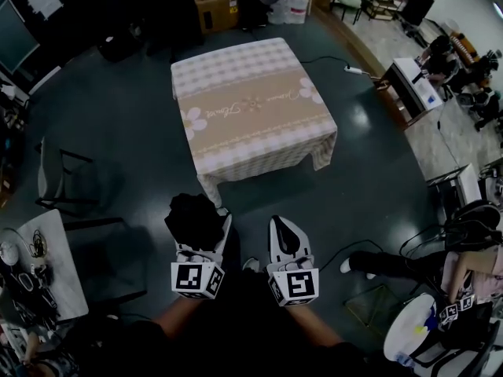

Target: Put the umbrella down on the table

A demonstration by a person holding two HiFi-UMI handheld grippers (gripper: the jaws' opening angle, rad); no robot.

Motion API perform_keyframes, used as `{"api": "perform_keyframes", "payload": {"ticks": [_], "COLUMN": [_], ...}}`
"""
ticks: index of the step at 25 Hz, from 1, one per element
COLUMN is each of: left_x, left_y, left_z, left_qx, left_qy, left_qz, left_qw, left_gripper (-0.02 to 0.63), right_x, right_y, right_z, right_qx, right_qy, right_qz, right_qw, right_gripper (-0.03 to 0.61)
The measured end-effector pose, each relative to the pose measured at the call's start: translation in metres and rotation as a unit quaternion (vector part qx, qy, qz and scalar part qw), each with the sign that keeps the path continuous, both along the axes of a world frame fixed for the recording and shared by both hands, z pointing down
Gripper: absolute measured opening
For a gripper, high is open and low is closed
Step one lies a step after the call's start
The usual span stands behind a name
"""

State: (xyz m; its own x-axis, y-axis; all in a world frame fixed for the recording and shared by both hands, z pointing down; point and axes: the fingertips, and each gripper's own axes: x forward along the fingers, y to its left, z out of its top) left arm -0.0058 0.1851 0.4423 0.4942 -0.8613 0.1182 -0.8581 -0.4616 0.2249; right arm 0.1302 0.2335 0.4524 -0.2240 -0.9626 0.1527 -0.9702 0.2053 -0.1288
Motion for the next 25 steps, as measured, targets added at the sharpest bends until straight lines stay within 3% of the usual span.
{"api": "perform_keyframes", "payload": {"ticks": [7, 15, 25], "left_x": [0.007, -0.030, -0.058], "left_y": [-0.064, -0.148, -0.234], "left_z": [0.002, -0.009, 0.010], "left_qx": [-0.029, -0.039, -0.057], "left_qy": [0.035, 0.050, 0.062], "left_qz": [0.009, -0.004, 0.008], "left_qw": [0.9989, 0.9980, 0.9964], "left_gripper": [0.376, 0.376, 0.376], "right_x": [-0.009, -0.054, -0.087], "right_y": [-0.079, -0.170, -0.251], "right_z": [-0.020, -0.029, -0.021], "right_qx": [0.009, -0.002, -0.006], "right_qy": [0.026, 0.050, 0.049], "right_qz": [-0.022, -0.059, -0.059], "right_qw": [0.999, 0.997, 0.997], "right_gripper": [0.017, 0.017, 0.017]}}
